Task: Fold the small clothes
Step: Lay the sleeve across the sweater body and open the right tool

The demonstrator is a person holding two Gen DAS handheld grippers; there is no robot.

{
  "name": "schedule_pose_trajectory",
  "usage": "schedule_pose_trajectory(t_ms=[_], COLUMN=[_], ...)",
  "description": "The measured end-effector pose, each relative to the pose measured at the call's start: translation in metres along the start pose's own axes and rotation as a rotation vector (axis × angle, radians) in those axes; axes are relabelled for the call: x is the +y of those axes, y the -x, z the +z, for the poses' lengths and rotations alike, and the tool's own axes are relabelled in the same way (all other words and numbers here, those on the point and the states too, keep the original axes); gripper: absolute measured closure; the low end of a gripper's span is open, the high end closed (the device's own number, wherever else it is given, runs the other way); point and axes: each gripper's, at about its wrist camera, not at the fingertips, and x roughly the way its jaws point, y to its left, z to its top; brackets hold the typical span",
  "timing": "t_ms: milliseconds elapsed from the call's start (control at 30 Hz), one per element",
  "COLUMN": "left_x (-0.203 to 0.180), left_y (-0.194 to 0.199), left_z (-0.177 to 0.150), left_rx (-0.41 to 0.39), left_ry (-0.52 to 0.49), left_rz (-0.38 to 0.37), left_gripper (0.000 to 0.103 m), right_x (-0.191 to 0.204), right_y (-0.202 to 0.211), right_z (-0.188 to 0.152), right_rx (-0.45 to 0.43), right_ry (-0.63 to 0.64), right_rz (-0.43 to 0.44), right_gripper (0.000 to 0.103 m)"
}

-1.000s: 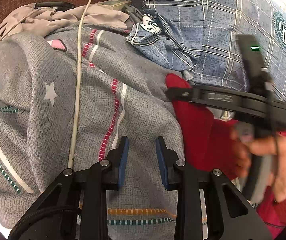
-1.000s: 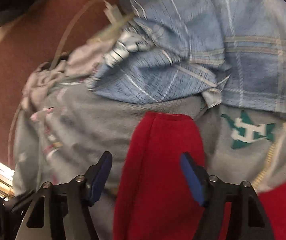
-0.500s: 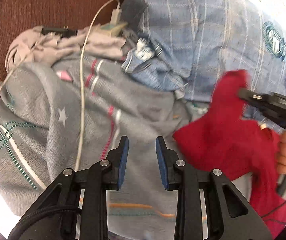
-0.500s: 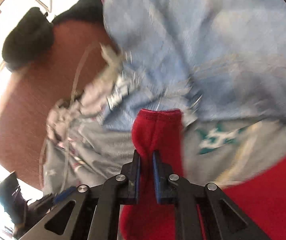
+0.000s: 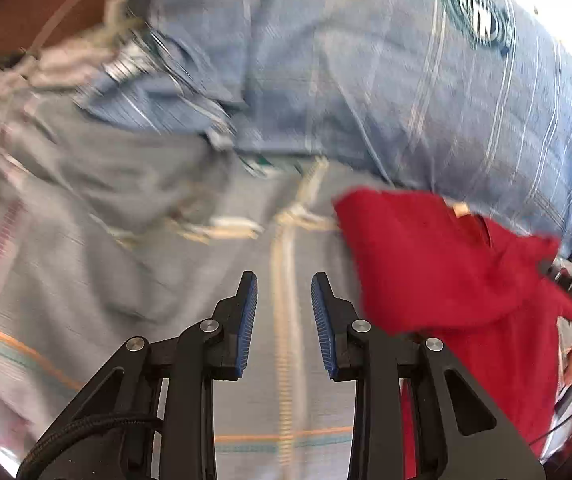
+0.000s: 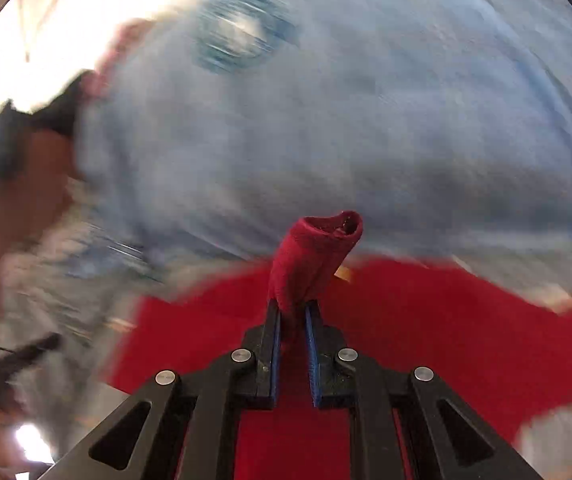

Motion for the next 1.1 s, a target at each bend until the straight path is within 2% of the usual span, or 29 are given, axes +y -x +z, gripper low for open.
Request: schedule_pose_trajectory(t_ms=[100, 133, 167, 200, 233, 267, 333, 433, 500, 533, 567, 600, 633, 700, 800, 900, 933, 967, 1033, 1100], left_x=[-0.020, -0.024, -0.029, -0.030, -0.033, -0.035, -0.034, -0.032, -0.032, -0.033, -0.033, -0.034, -0.033, -0.032, -0.032, -0.027, -0.025, -0.021, -0.016, -0.011], left_y=[-0.022, -0.025, -0.029, -0.031, -0.035, -0.038, -0.041, -0.042, -0.040, -0.040, -0.039, -0.038, -0.037, -0.037, -0.039, -0.041, -0.041, -0.040, -0.039, -0.038], left_z=[-0.006, -0.007, -0.009, -0.011, -0.011, -0.011, -0.011, -0.006, -0.002, -0.001, 0.000, 0.001, 0.002, 0.003, 0.004, 0.001, 0.000, 0.000, -0.001, -0.003], left_rx=[0.031, 0.029, 0.021, 0.015, 0.011, 0.011, 0.016, 0.013, 0.002, -0.003, -0.011, -0.018, -0.021, -0.024, -0.014, 0.002, 0.006, 0.010, 0.011, 0.010], left_ry=[-0.006, -0.012, -0.023, -0.035, -0.047, -0.056, -0.054, -0.028, -0.022, -0.026, -0.031, -0.034, -0.034, -0.031, -0.033, -0.035, -0.031, -0.025, -0.019, -0.021], left_rz=[-0.020, -0.023, -0.023, -0.019, -0.009, -0.003, -0.007, -0.019, -0.020, -0.014, -0.005, -0.002, -0.003, -0.005, 0.000, 0.002, 0.006, 0.007, 0.010, 0.029], left_gripper=[0.075, 0.075, 0.075, 0.075, 0.075, 0.075, 0.075, 0.075, 0.075, 0.075, 0.075, 0.075, 0.075, 0.075, 0.075, 0.075, 0.075, 0.075, 0.075, 0.075], right_x=[-0.039, -0.046, -0.050, -0.053, -0.058, -0.067, -0.074, -0.072, -0.064, -0.058, -0.052, -0.048, -0.043, -0.036, -0.045, -0.064, -0.068, -0.074, -0.075, -0.063], right_y=[-0.017, -0.017, -0.014, -0.009, -0.001, 0.003, 0.010, -0.009, -0.028, -0.040, -0.047, -0.048, -0.047, -0.034, -0.015, -0.025, -0.028, -0.039, -0.043, -0.027], right_z=[-0.021, -0.026, -0.027, -0.027, -0.027, -0.028, -0.022, -0.013, -0.011, -0.010, -0.010, -0.010, -0.008, 0.003, 0.018, 0.024, 0.022, 0.020, 0.015, 0.011], right_rx=[0.130, 0.149, 0.140, 0.124, 0.092, 0.069, 0.035, 0.080, 0.117, 0.141, 0.161, 0.155, 0.150, 0.091, -0.017, -0.013, -0.004, 0.052, 0.124, 0.081], right_ry=[-0.087, -0.104, -0.107, -0.109, -0.124, -0.139, -0.175, -0.159, -0.117, -0.078, -0.031, 0.017, 0.061, 0.115, 0.099, 0.054, 0.052, 0.048, 0.027, 0.015], right_rz=[-0.023, -0.042, -0.047, -0.043, -0.031, -0.020, 0.008, -0.039, -0.062, -0.064, -0.097, -0.140, -0.154, -0.163, -0.212, -0.352, -0.362, -0.359, -0.367, -0.336], right_gripper=[0.088, 0.082, 0.065, 0.052, 0.028, 0.021, 0.021, 0.021, 0.037, 0.063, 0.075, 0.081, 0.095, 0.096, 0.096, 0.096, 0.096, 0.095, 0.089, 0.067])
